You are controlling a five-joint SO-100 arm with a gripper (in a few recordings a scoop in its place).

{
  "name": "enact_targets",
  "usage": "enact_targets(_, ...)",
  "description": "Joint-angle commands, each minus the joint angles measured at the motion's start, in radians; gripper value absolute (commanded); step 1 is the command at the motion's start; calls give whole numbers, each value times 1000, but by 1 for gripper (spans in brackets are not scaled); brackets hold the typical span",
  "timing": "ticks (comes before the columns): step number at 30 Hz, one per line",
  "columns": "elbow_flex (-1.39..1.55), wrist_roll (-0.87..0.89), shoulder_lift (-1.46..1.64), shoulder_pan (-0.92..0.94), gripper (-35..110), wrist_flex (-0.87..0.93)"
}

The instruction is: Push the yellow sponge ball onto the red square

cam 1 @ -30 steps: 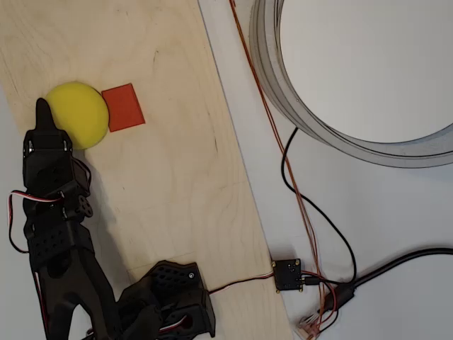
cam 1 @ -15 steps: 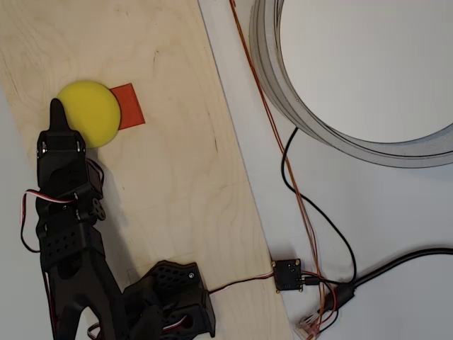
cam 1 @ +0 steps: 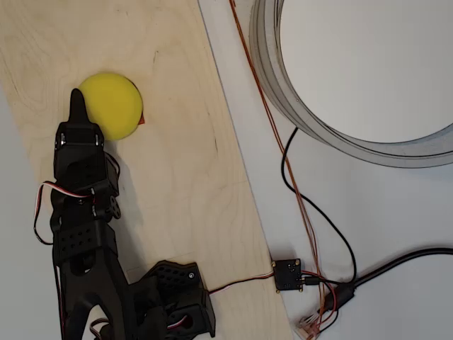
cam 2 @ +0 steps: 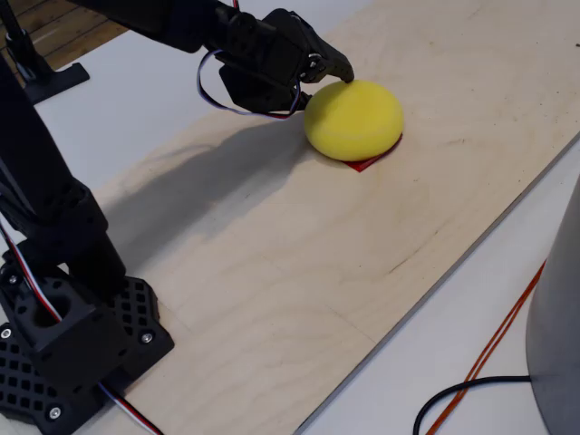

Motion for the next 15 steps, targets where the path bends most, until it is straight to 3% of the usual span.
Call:
enact_targets(1, 11, 3, 51, 29, 19, 3)
enact_targets(15, 21, 14, 46, 40, 18, 3)
